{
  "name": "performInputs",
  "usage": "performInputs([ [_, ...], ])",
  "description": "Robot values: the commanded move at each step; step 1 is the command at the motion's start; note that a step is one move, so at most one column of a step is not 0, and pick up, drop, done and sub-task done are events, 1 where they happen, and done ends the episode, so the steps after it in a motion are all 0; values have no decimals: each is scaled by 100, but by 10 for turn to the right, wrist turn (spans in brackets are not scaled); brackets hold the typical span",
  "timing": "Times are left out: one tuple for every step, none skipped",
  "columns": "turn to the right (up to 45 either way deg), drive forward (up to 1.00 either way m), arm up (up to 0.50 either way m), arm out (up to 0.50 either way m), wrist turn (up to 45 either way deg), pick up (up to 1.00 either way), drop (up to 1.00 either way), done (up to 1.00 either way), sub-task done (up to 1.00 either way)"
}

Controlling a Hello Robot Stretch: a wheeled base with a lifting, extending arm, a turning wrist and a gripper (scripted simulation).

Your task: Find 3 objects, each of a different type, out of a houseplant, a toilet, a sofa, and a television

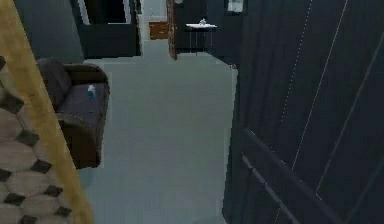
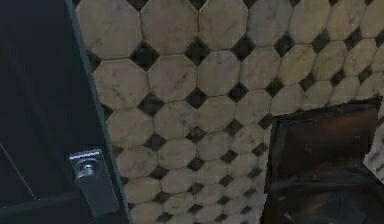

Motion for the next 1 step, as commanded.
performInputs([
  [0,75,0,0,0,0,0,0,0],
])
